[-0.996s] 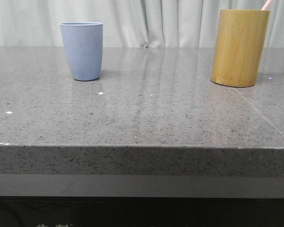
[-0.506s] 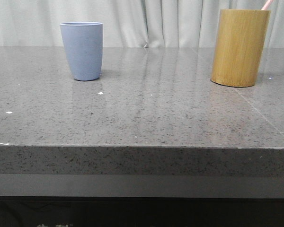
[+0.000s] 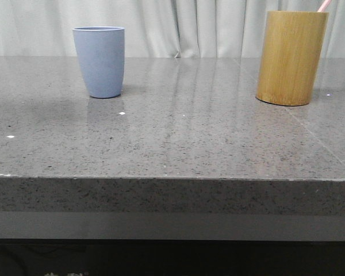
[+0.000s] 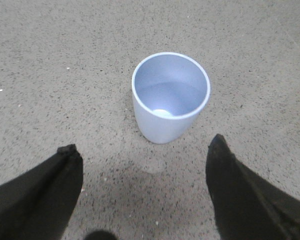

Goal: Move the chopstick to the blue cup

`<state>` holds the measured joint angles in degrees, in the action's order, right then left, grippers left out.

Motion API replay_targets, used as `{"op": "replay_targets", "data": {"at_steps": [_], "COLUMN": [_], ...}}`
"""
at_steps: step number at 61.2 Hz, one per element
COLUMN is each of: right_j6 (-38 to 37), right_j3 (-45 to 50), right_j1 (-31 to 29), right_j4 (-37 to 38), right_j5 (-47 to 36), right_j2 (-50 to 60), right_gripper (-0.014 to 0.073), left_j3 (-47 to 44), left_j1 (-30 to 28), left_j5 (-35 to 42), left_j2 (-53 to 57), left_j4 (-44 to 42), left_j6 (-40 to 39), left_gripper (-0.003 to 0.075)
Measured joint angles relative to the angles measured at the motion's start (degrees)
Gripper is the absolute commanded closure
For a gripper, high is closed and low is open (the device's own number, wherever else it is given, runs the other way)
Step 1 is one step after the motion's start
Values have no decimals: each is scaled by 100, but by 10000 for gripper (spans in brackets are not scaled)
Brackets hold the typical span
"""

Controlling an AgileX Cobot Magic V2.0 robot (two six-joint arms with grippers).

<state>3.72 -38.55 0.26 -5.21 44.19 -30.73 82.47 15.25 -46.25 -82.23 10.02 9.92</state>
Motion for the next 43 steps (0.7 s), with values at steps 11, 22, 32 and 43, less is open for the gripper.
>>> {"op": "replay_targets", "data": {"at_steps": [11,22,32,43], "right_j6": [10,16,16,16], "right_j3": [0,0,0,0], "right_j1": [0,0,0,0], "right_j4": [-14,-18,-18,-27], "right_j5": [4,4,13,13], "right_j2": [0,0,0,0], "right_gripper": [33,33,33,33], "left_j3": [1023,1968,2682,3217], "left_j1": [0,0,0,10], "left_j5": [-551,-1166,-1584,-1834], "left_j2": [-975,-1809,-2432,-2908], "left_j4": [-10,-101,-168,-244], "left_j6": [0,10,10,-55], "left_gripper": [207,207,209,209]}}
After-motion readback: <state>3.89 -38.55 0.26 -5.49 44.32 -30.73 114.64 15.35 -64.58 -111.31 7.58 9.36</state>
